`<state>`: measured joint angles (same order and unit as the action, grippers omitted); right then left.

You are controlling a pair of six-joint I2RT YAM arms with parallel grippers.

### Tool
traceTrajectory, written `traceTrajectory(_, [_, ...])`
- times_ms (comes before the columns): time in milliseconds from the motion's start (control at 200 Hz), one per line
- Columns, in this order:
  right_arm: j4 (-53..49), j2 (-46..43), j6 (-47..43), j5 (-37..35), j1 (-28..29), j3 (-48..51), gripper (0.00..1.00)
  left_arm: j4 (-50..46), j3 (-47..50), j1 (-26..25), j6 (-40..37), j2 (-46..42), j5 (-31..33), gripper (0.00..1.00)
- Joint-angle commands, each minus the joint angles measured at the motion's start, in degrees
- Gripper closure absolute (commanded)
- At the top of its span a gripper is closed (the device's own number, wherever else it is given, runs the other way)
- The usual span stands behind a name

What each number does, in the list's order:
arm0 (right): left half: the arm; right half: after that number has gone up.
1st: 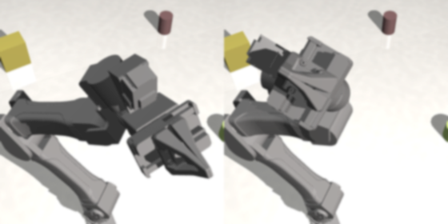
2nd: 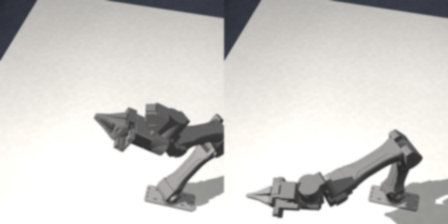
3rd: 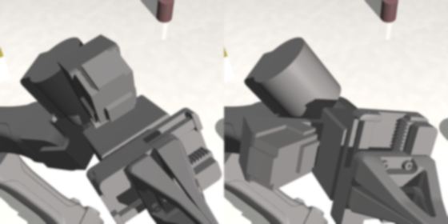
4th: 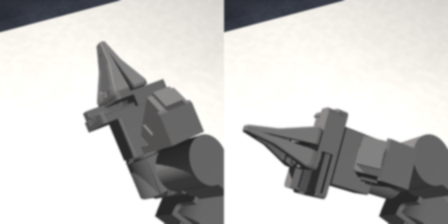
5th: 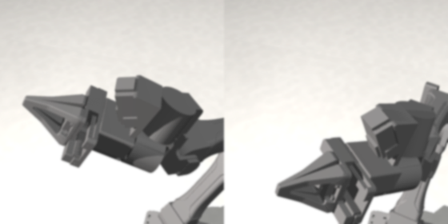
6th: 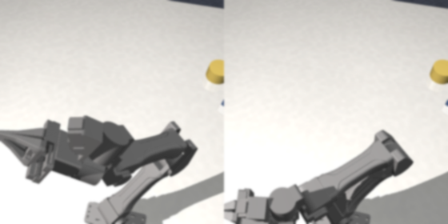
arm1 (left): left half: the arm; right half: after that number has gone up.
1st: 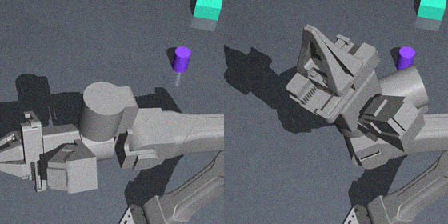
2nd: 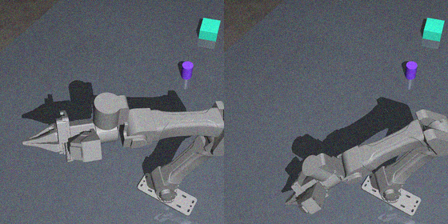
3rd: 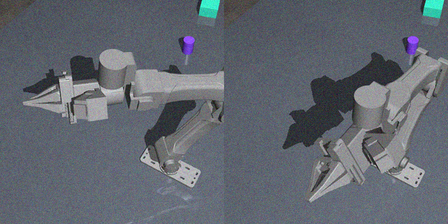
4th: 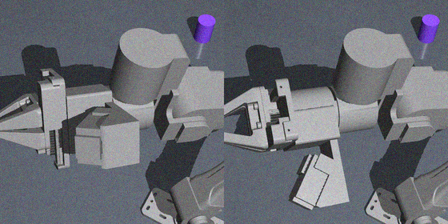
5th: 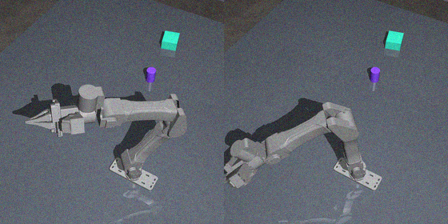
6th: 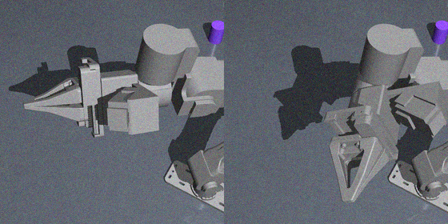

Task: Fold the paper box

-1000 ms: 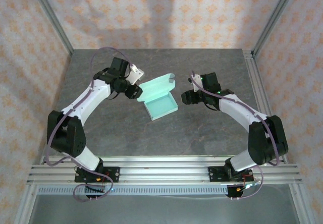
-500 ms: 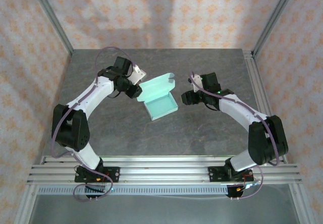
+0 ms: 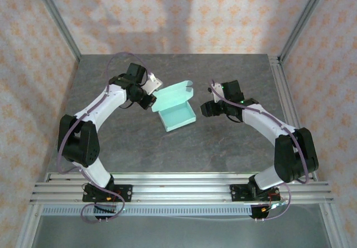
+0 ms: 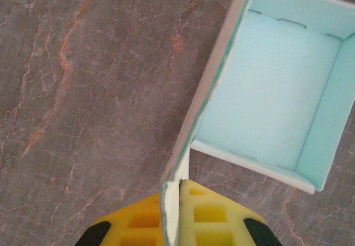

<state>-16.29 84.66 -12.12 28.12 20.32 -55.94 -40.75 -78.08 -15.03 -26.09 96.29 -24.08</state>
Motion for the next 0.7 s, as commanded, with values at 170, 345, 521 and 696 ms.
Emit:
traceTrajectory(170, [3.0, -2.0, -4.1, -0.7, -0.1, -2.7, 0.34, -4.9, -2.3, -1.0, -7.0, 0.2, -7.3, 1.0])
traceTrajectory(345, [8.6, -4.3, -14.0, 2.5, -1.1, -0.6, 0.26, -8.1, -2.7, -1.1, -14.2, 1.4, -11.5, 1.0])
traceTrajectory(521, [1.2, -1.6, -25.5, 9.7, -3.0, -6.4, 0.23, -10.9, -4.8, -1.1, -18.8, 3.5, -11.8, 1.0])
traceTrajectory(696, [-12.9, 5.6, -36.1, 13.4, -3.1, -18.2, 0.23, -13.4, -6.9, -1.0, -21.5, 3.7, -13.6, 1.0])
